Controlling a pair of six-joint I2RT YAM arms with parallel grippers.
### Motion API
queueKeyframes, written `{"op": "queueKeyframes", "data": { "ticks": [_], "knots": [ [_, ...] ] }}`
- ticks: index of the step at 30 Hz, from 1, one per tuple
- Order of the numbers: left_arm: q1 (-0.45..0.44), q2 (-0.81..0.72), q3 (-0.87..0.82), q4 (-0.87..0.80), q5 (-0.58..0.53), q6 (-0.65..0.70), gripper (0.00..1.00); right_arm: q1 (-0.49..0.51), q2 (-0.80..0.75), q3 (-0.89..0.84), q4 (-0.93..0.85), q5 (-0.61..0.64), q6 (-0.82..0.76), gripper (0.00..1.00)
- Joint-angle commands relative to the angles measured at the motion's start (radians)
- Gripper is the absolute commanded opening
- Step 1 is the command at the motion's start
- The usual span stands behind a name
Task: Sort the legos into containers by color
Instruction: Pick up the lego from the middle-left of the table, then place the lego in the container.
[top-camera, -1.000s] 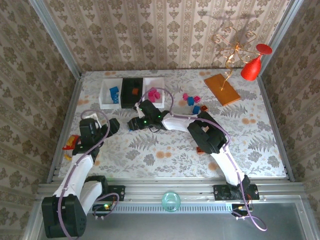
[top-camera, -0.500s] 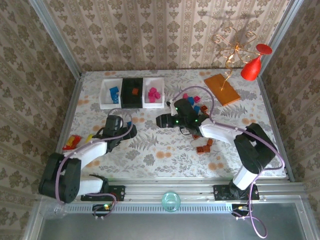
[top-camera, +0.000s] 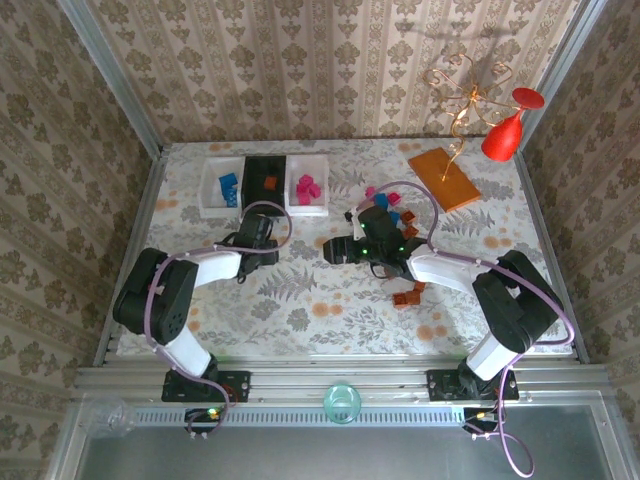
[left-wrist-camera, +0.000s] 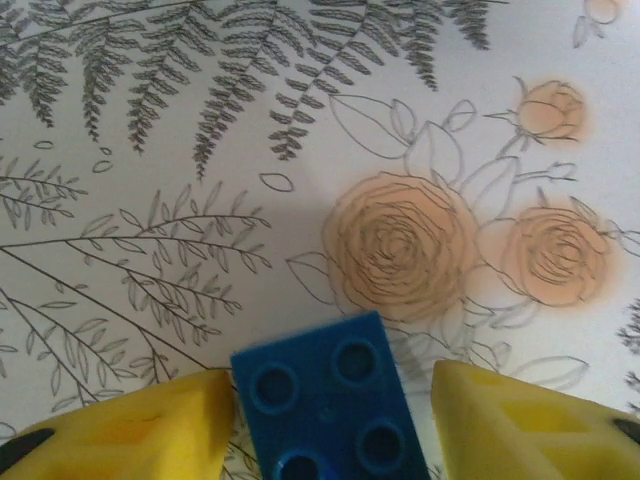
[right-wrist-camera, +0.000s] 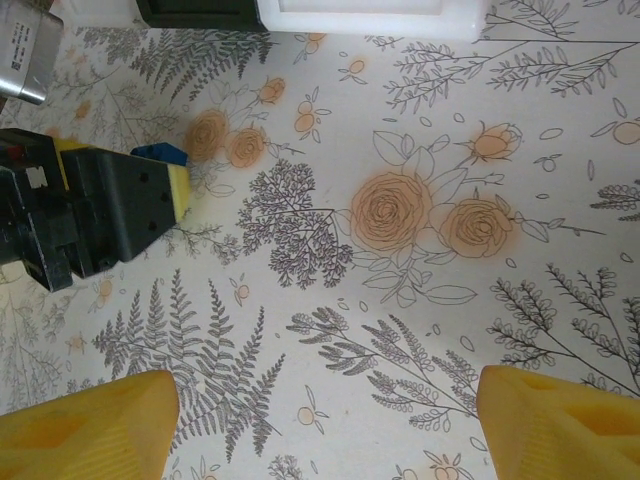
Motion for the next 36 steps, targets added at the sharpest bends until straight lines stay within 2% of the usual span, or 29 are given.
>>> {"op": "queueKeyframes", "data": {
  "ticks": [1,7,12,17,21,25,36],
  "knots": [
    [-0.004,0.044,0.027,0.030,0.001,0.031,0.45,-0.006,-0.032,-0.020,0.011,0.011,-0.013,0.80],
    [0.025,-0.056,0.007,0.057,0.007,0.051,0.29,-0.006,-0.061,-0.047,-0.003,0.029,-0.011,0.81],
    [0.156,-0.202,0.000,0.058,0.094,0.025,0.27,0.025,-0.081,-0.064,0.023,0.025,-0.073,0.84],
    [0.287,-0.237,0.061,0.057,0.160,-0.004,0.28,0.082,-0.095,-0.049,0.037,0.094,-0.128,0.86],
    [0.361,-0.148,0.180,0.024,0.172,0.002,0.28,0.087,-0.114,-0.037,-0.009,0.195,-0.125,0.88],
    [0.403,-0.028,0.303,-0.013,0.192,0.026,0.30,0.087,-0.145,-0.047,-0.049,0.231,-0.130,0.89],
    [0.437,0.272,0.653,-0.189,0.166,0.116,0.37,0.082,-0.269,-0.090,-0.107,0.296,-0.138,0.91]
  ]
}}
